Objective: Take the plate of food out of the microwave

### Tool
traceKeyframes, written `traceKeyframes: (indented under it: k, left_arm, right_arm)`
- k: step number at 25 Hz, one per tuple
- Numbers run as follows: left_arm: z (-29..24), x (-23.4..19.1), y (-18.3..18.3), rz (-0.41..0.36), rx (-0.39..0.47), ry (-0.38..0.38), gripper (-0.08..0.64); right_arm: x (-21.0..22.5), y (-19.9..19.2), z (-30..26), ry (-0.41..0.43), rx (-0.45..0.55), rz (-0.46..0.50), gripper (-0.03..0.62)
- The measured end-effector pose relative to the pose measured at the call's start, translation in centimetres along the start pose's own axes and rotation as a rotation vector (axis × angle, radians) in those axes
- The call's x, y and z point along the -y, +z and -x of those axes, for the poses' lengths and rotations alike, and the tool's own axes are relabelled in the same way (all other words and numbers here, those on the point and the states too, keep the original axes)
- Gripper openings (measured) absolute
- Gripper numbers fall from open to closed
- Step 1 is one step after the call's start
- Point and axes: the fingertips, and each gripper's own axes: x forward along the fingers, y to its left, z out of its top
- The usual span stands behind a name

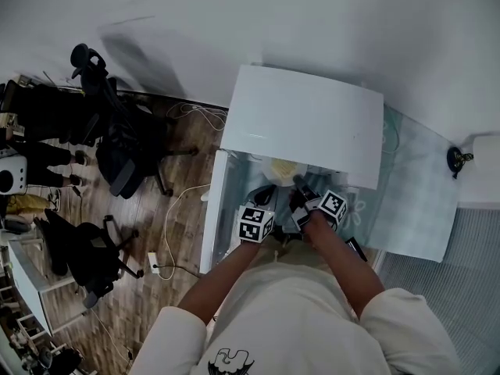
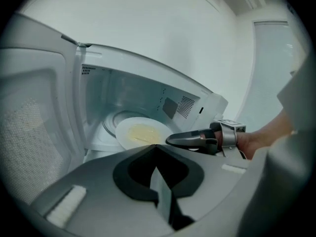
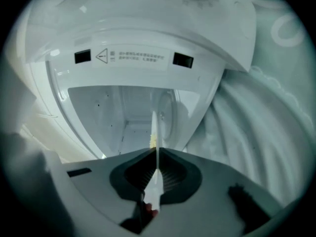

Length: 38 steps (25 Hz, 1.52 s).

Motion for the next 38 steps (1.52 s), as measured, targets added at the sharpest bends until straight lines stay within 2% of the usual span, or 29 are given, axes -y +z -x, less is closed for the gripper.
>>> traceKeyframes:
  k: [3,6,12,18,20,26,29,34,38]
  left_arm:
    - [1.7,1.3,0.3,-0.024,0.028,-0.019,0.003]
    - [3.6,2.9,0.7,-0.080,0.057,-0.046,0.003]
    - [8.8,6.4,2.3,-0.179,0.140,-0.112,0.003]
    - [13.6,8.4,4.5,-0.141,0.227,-0.131,0.003]
    - [14.9,9.0,4.8,-0.154,0.244,-0.137,0.003]
    - [17.6,11.7,6.1,-0.331,0.297,-0.166,0.003]
    - [17.7,12.2,5.8,-0.313,0.305,-0.180,0.003]
    - [17.5,11.9,6.1,-0.300,0.307,-0.162,0.003]
    - [17.4,12.1,6.0,-0.299,0.300,-0.166,0.003]
  right_arm:
    - [-1.3,-0.7,1.4,0.001,-0.032,0.007,0.026]
    - [-2.5,-1.4,3.1,-0.026,-0.076,0.032,0.026]
    - [-5.7,-3.8,7.0,0.001,-0.155,0.039,0.026]
    - [-9.9,-5.8,10.6,0.056,-0.230,0.066,0.026]
    - [-11.2,-6.6,11.8,0.067,-0.242,0.053,0.026]
    - [-14.4,-8.2,14.4,0.088,-0.256,0.023,0.026]
    - [-14.1,-8.5,15.0,0.081,-0.260,0.030,0.026]
    - [-13.0,-8.1,15.3,0.038,-0.252,0.065,0.026]
    - [-13.3,-8.3,15.3,0.042,-0.264,0.086,0.026]
